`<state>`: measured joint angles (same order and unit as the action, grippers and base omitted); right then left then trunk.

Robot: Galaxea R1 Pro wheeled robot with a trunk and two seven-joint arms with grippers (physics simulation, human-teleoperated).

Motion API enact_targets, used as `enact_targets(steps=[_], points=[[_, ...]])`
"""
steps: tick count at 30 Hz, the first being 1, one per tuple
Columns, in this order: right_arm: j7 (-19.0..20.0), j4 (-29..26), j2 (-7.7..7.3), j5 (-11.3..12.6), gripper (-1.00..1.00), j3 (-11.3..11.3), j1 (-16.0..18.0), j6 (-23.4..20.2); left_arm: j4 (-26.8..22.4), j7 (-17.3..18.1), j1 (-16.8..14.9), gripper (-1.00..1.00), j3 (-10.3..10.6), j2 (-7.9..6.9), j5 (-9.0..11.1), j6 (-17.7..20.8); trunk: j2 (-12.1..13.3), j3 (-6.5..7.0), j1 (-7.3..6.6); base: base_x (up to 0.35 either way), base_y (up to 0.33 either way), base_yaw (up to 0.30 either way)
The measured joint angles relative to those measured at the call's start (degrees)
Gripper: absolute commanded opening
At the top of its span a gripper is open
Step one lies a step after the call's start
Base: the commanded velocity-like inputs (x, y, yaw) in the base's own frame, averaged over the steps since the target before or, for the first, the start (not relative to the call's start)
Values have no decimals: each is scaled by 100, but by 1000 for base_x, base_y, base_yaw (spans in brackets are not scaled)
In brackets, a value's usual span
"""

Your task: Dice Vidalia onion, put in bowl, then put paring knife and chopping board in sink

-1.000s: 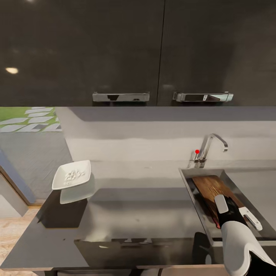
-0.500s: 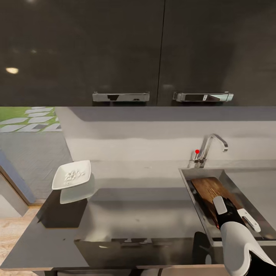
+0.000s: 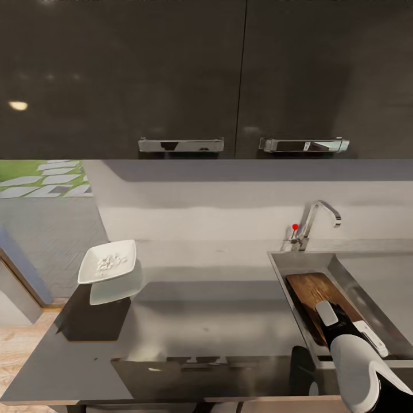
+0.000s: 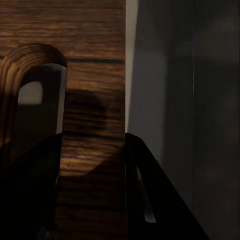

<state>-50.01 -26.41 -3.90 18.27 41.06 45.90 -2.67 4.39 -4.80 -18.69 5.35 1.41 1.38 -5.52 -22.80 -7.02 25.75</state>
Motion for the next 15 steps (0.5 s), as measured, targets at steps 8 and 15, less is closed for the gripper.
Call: enact_targets(steps=[8, 15], points=[[0, 9, -2, -1, -100, -1, 2, 9, 0, 0, 0, 100, 0, 2, 1, 0, 0, 0, 0, 0, 0, 0], [0, 9, -3, -3, 100, -1, 3, 5, 0, 0, 0, 100, 0, 3, 1, 0, 0, 0, 0, 0, 0, 0]])
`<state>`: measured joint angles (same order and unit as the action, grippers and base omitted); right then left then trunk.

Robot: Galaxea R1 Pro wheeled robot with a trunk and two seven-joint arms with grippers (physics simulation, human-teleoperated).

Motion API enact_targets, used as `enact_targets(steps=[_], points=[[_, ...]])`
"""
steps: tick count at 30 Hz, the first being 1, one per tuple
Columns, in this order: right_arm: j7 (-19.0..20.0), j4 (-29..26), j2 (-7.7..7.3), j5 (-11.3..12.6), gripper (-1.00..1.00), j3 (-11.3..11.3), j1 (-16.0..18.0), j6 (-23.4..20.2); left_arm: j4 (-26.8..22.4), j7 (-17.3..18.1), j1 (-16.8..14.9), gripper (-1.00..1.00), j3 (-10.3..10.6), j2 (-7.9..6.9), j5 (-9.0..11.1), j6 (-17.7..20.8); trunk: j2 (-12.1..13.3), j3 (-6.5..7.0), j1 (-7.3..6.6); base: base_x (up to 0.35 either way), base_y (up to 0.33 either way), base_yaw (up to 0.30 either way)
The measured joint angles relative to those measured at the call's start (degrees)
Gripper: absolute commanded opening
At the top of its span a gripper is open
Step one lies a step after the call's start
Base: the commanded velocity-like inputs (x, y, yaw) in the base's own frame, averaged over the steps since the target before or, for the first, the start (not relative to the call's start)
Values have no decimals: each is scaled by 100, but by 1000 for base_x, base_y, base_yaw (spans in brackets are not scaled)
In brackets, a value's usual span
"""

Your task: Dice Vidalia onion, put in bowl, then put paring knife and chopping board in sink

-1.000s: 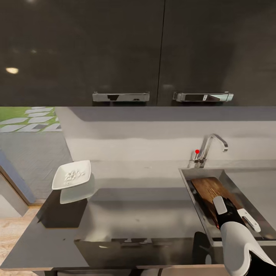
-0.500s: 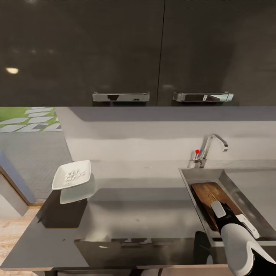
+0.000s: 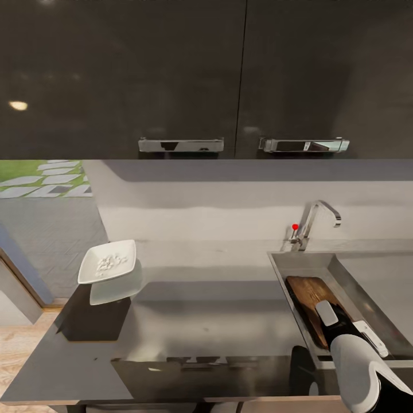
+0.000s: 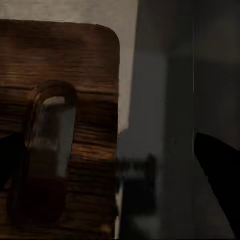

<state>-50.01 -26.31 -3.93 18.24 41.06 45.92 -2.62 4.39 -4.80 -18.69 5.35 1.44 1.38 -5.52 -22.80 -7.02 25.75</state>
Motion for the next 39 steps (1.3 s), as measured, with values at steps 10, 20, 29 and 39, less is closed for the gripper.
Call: enact_targets(steps=[10, 20, 29, 39], points=[[8, -9, 7, -13, 100, -9, -9, -5, 0, 7, 0, 100, 0, 2, 1, 53, 0, 0, 0, 0, 0, 0], [-47, -472, 7, -10, 100, 1, -25, -40, -1, 10, 1, 100, -1, 50, -2, 70, 1, -1, 0, 0, 0, 0], [-83, -2683, 38, -58, 100, -522, -24, -1959, -5, 30, 1, 100, -1, 132, -2, 50, 0, -1, 0, 0, 0, 0], [1088, -3840, 2, -56, 100, -1302, -27, -4511, -5, 35, 1, 100, -1, 133, -2, 32, 1, -1, 0, 0, 0, 0]])
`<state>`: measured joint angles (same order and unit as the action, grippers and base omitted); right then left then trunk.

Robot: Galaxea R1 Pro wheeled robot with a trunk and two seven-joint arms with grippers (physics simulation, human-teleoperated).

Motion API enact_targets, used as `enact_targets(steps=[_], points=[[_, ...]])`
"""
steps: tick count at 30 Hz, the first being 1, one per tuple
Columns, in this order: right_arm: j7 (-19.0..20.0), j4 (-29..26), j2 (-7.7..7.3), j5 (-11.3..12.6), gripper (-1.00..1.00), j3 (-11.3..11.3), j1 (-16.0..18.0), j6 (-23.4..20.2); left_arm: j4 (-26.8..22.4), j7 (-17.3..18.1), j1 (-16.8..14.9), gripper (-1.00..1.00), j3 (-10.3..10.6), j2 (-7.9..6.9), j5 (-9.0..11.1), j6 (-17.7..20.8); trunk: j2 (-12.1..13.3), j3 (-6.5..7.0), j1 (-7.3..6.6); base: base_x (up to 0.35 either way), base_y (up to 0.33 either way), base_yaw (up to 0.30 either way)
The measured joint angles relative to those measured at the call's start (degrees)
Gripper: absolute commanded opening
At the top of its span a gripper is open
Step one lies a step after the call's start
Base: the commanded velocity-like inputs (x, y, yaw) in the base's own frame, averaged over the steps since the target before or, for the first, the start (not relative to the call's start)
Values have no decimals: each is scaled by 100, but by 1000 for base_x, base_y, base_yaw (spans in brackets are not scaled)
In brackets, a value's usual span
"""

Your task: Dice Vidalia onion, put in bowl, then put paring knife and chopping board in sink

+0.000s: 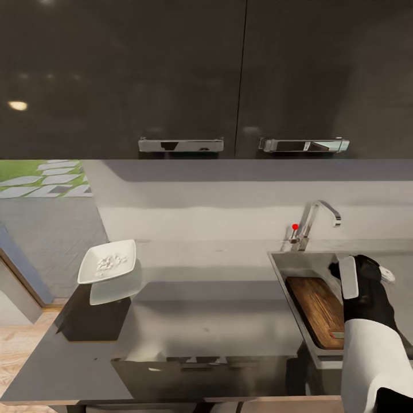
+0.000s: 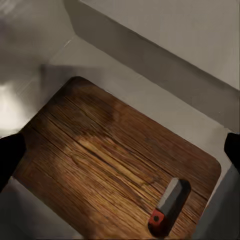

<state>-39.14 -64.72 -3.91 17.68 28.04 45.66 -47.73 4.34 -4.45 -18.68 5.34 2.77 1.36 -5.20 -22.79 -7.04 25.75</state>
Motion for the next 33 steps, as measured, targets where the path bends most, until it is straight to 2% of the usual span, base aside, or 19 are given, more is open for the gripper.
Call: enact_targets(steps=[1, 3, 8, 10, 11, 14, 15, 16, 17, 18, 19, 20, 22, 24, 33], points=[[218, -10, -23, -11, 100, -50, 0, -157, 1, 0, 0, 100, 0, 0, 0, -2, 0, 0, 0, 0, 0, 0], [795, -22, -211, -33, 100, -117, 0, -467, -2, 0, 0, 100, 0, 0, 0, -10, 0, 0, 0, 0, 0, 0], [2222, -7, -811, -63, 100, -365, -3, -698, -5, 0, 0, 100, -1, 0, 0, -14, 0, 0, 0, 0, 0, 0], [2773, 12, -1069, -135, 100, -594, -13, -762, -6, 0, 0, 100, 0, 0, 0, -18, -1, 0, 0, 0, 0, 0], [3286, 20, -1294, -286, 100, -894, -28, -783, -6, 0, 0, 100, -1, 0, 0, -21, -1, 0, 0, 0, 0, 0], [3987, 27, -1511, -540, 100, -1272, -56, -786, -6, 0, 0, 100, 0, 0, 0, -29, 0, 0, 0, -4, 0, 0], [4546, 31, -1596, -787, 100, -1421, -67, -785, -6, 0, 0, 100, 0, 0, 0, -35, 0, 0, 0, -50, 0, 0], [5402, 32, -1657, -1323, 100, -1522, -73, -781, -6, 5, 0, 100, 0, 0, -1, -48, -1, 0, 1, -65, 0, 0], [5941, 36, -1670, -1789, 100, -1564, -77, -780, -6, 7, 0, 100, 0, 0, 0, -53, 0, 0, 1, -81, 0, 0], [6232, 36, -1667, -2135, 100, -1577, -78, -778, -5, 8, 0, 100, 0, 0, 0, -58, 0, 0, 1, -94, 0, 0], [6358, 35, -1665, -2305, 100, -1581, -78, -777, -6, 8, 0, 100, 0, 0, 0, -67, 0, 0, 1, -144, 0, 0], [6680, 35, -1660, -2729, 100, -1586, -78, -764, -5, 9, 0, 100, 0, 0, -1, -115, 0, 0, 2, -176, 0, 0], [6986, 35, -1658, -3029, 100, -1589, -80, -746, -5, 8, 0, 100, 0, 1, 1, -222, 1, 0, 2, -213, 0, 0], [7119, 36, -1651, -3158, 100, -1591, -79, -738, -5, 11, 0, 100, 0, 0, 0, -297, 1, 0, 3, -246, 0, 0], [7222, 36, -1649, -3235, 100, -1592, -80, -723, -5, 9, 0, 100, -1, 7, 1, -358, 1, 0, 3, -301, 0, 0]])
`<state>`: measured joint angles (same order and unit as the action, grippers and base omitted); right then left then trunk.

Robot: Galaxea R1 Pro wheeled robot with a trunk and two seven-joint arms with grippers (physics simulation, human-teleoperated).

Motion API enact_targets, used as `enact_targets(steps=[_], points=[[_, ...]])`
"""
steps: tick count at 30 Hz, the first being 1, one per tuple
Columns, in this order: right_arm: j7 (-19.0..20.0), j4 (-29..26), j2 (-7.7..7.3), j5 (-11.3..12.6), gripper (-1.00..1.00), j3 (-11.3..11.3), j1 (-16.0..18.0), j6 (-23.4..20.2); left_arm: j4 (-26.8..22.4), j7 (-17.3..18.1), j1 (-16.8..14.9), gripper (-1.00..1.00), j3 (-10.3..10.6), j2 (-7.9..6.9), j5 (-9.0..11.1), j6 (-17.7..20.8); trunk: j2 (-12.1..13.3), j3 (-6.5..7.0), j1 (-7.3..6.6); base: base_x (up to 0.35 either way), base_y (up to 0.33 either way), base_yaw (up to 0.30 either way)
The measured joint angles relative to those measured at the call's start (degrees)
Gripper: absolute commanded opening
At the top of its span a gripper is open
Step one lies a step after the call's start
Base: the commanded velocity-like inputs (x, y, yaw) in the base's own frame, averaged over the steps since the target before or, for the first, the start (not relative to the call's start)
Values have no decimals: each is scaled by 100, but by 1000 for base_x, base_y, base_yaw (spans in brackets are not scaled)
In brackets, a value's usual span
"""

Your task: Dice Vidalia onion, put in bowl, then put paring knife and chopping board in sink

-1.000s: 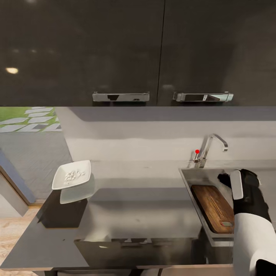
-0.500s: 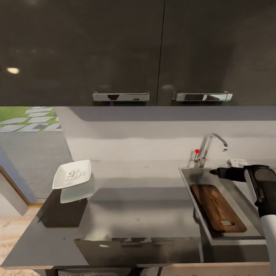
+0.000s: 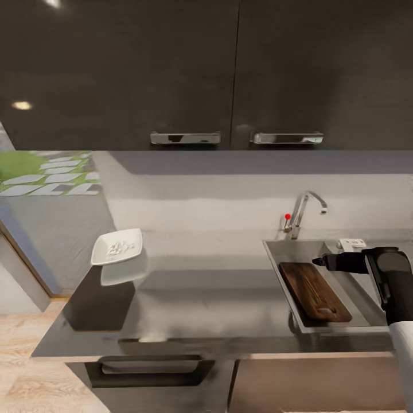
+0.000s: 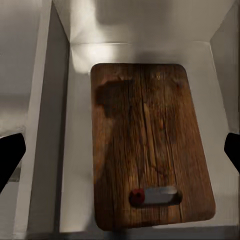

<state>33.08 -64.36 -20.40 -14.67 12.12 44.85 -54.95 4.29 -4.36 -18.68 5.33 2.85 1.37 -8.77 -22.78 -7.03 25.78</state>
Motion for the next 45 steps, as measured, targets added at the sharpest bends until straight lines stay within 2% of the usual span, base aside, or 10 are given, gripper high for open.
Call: enact_targets(steps=[45], points=[[4, 10, 43, 0, 100, 3, 1, 122, 0, 8, 0, 100, 0, -7, -1, 6, -1, 0, 0, -334, 0, 0]])
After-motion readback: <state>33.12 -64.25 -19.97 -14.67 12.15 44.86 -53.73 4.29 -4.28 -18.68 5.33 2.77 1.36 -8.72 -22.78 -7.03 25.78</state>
